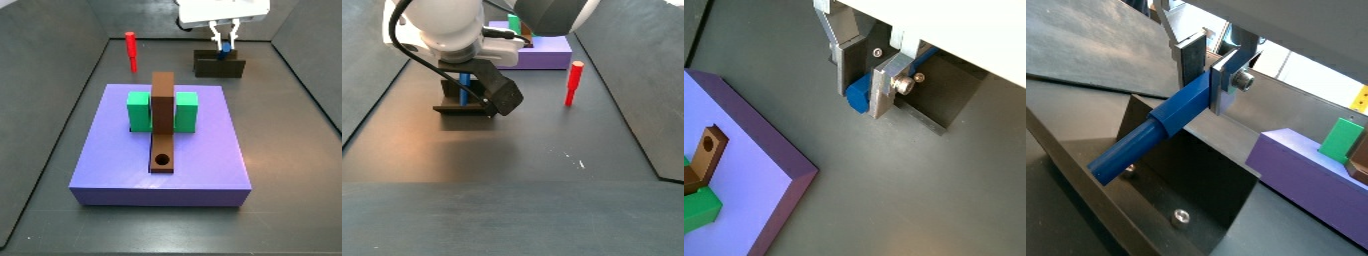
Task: Pick up the blue object. Move up. Place the blue object on the fixture. Regrasp the blue object. Move to above the board. Insert the blue object.
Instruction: Place the blue object on the fixture, then regrasp the blue object.
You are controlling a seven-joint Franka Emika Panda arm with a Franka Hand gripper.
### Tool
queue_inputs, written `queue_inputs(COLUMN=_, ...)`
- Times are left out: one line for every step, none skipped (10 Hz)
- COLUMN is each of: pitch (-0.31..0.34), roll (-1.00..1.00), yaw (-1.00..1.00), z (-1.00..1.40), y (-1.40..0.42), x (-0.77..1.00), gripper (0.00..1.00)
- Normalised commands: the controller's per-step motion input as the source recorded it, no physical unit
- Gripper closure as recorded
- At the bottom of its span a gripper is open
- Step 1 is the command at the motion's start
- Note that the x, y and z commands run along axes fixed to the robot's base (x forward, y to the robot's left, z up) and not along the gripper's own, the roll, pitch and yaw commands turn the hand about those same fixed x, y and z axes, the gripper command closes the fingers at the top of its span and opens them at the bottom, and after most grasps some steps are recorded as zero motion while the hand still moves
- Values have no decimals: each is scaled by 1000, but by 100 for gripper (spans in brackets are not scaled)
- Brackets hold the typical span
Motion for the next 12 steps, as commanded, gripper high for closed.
queue_inputs(pitch=0, roll=0, yaw=-40, z=-26, y=-140, x=0, gripper=100)
queue_inputs(pitch=0, roll=34, yaw=-14, z=-71, y=-114, x=-43, gripper=100)
queue_inputs(pitch=0, roll=197, yaw=0, z=-31, y=-3, x=-94, gripper=100)
queue_inputs(pitch=0, roll=60, yaw=0, z=-97, y=0, x=-31, gripper=100)
queue_inputs(pitch=0, roll=0, yaw=-6, z=-100, y=0, x=0, gripper=100)
queue_inputs(pitch=0, roll=0, yaw=-3, z=-94, y=0, x=0, gripper=100)
queue_inputs(pitch=0, roll=66, yaw=0, z=-103, y=0, x=0, gripper=100)
queue_inputs(pitch=0, roll=9, yaw=0, z=-77, y=0, x=0, gripper=100)
queue_inputs(pitch=0, roll=0, yaw=0, z=0, y=0, x=0, gripper=100)
queue_inputs(pitch=0, roll=0, yaw=0, z=0, y=0, x=0, gripper=0)
queue_inputs(pitch=0, roll=326, yaw=23, z=140, y=0, x=29, gripper=0)
queue_inputs(pitch=0, roll=554, yaw=0, z=494, y=26, x=86, gripper=0)
